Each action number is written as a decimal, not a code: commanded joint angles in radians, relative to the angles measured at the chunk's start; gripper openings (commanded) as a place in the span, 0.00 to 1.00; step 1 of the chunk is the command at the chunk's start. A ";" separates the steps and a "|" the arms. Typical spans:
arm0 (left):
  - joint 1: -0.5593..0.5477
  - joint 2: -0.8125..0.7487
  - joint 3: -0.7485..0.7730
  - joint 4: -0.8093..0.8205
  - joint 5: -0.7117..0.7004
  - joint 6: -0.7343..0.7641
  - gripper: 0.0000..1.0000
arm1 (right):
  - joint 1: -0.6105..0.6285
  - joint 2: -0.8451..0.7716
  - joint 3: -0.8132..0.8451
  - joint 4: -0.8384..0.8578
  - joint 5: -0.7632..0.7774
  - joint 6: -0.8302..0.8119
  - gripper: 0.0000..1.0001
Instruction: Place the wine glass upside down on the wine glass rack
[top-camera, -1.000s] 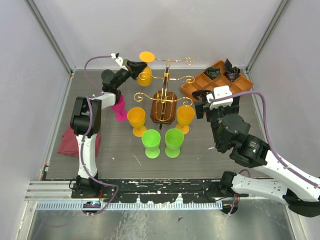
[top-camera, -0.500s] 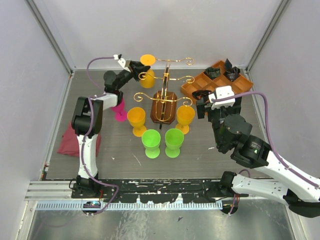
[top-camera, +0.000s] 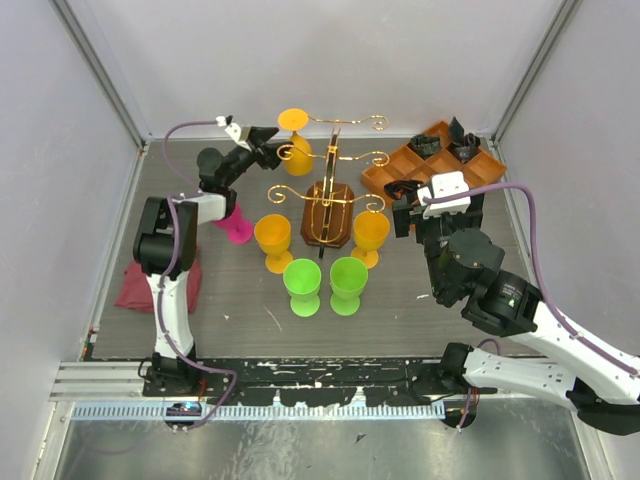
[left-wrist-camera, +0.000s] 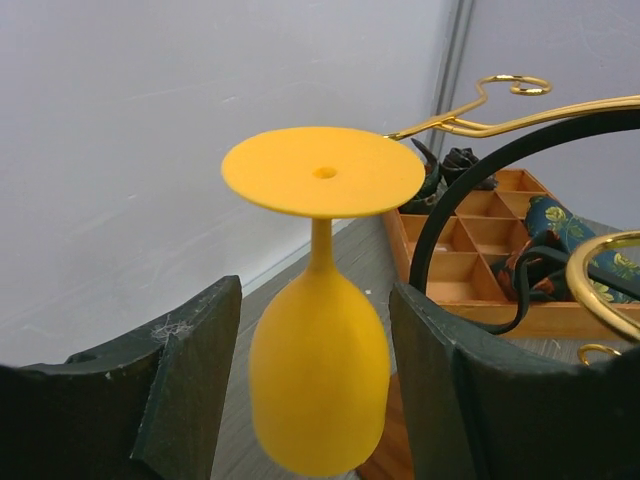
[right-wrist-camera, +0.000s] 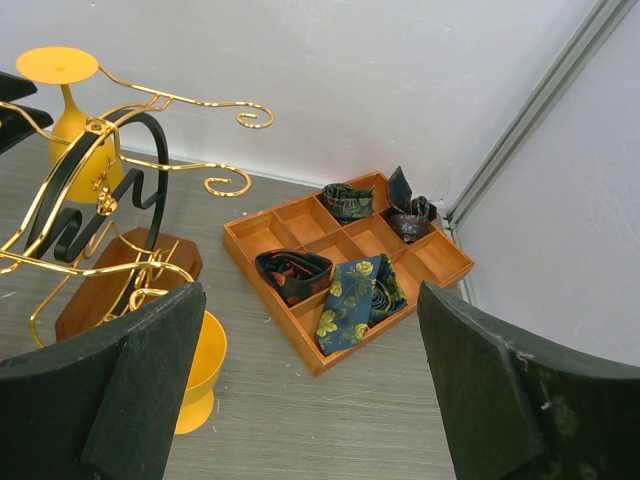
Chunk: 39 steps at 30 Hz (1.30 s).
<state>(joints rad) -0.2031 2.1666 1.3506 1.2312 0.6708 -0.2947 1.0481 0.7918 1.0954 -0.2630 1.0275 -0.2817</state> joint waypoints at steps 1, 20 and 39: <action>0.032 -0.077 -0.047 0.063 -0.008 0.001 0.68 | 0.005 -0.008 0.013 0.031 0.013 0.008 0.92; 0.092 -0.143 -0.050 0.131 -0.051 -0.145 0.68 | 0.004 -0.024 0.044 -0.022 0.009 0.045 0.93; 0.102 -0.645 -0.313 -0.514 -0.209 0.042 0.61 | 0.003 0.022 0.086 -0.078 -0.023 0.162 1.00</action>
<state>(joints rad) -0.0566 1.6833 1.0264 1.0782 0.5781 -0.4046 1.0481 0.7773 1.1248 -0.3332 1.0088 -0.1829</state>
